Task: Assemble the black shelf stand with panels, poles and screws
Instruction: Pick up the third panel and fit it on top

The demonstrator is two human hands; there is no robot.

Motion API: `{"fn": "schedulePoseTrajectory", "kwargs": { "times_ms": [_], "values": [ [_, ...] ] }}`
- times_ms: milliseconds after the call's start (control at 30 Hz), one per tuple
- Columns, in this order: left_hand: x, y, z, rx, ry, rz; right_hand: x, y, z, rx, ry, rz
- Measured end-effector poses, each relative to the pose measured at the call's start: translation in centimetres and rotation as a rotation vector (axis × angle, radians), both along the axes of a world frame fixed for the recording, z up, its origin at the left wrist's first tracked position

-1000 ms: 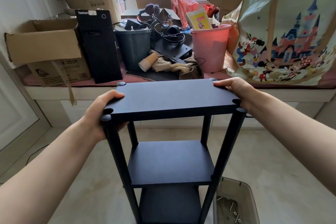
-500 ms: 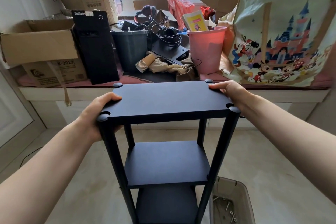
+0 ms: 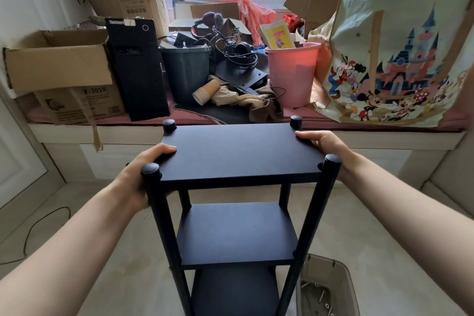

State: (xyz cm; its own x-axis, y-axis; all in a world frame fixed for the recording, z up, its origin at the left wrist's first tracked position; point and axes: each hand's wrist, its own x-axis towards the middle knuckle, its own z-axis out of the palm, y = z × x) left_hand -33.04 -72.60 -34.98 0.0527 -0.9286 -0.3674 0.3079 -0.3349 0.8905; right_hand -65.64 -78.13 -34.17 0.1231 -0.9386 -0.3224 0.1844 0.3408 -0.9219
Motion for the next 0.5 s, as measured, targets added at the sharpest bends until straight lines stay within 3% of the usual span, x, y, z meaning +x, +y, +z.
{"fn": "schedulePoseTrajectory", "kwargs": {
  "times_ms": [500],
  "values": [
    [-0.8, 0.1, -1.7, 0.026, 0.017, 0.028, -0.2, -0.6, -2.6, 0.042, -0.012, -0.014]
  ]
}}
